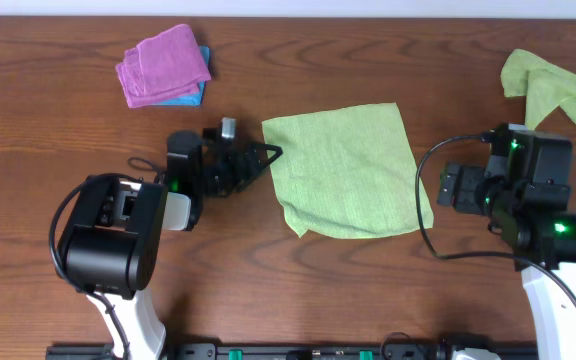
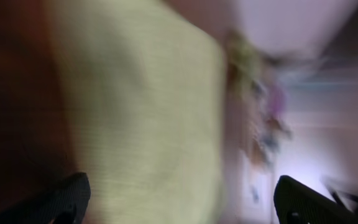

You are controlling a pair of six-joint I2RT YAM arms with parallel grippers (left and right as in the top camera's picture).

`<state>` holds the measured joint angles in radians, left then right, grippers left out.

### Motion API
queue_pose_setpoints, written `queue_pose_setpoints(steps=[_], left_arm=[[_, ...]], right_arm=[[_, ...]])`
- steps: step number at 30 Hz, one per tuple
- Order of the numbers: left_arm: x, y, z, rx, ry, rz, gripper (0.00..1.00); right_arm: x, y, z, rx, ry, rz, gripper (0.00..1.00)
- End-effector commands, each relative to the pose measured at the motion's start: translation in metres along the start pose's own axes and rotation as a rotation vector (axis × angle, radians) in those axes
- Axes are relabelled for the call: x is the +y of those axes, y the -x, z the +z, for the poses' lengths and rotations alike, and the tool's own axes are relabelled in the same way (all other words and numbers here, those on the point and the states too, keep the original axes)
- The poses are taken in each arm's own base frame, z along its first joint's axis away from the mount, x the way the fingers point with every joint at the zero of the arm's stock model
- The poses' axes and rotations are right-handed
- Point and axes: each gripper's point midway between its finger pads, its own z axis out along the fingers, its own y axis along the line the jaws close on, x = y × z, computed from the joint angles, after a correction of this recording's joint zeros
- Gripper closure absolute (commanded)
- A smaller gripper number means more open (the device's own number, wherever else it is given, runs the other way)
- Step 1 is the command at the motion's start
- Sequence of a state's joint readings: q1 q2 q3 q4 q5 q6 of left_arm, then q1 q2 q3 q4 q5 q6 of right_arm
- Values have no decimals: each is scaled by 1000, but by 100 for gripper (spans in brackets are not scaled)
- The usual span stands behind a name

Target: Fold the cloth

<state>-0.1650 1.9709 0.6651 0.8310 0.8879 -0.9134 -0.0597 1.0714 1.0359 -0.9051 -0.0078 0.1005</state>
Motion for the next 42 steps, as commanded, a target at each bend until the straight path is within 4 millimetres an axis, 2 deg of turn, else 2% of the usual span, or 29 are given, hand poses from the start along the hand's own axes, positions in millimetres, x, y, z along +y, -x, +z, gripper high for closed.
queue_pose_setpoints(steps=[1, 4, 7, 14, 18, 21, 26, 32, 36, 40, 42], left_arm=[[53, 45, -16, -282, 294, -15, 4], [87, 54, -34, -372, 479, -12, 4], [104, 55, -45, -381, 597, 69, 4], [120, 41, -51, -268, 699, 217, 4], [119, 36, -49, -235, 705, 246, 4], [105, 34, -46, -206, 699, 341, 4], [55, 34, -53, -222, 743, 543, 4], [-2, 17, -67, -224, 707, 625, 4], [-32, 12, -93, -271, 735, 673, 4], [-47, 3, -112, -290, 811, 771, 4], [-47, -3, -111, -281, 827, 787, 4]], right_arm=[[-2, 7, -6, -23, -8, -8, 6], [-2, 7, -6, -20, -9, -8, 5], [-2, 6, -6, -20, -10, -8, 4], [-3, 3, 5, 21, -13, -15, 4], [-3, -2, 17, 70, -17, -14, 5], [-4, -8, 27, 113, -21, -14, 7], [-15, -11, 26, 128, -81, -18, 8], [-21, -9, 7, 80, -115, -18, 9], [-25, -5, -18, -2, -135, -15, 7], [-25, -7, -34, -40, -131, 1, 4], [-23, -10, -34, -34, -123, 10, 3]])
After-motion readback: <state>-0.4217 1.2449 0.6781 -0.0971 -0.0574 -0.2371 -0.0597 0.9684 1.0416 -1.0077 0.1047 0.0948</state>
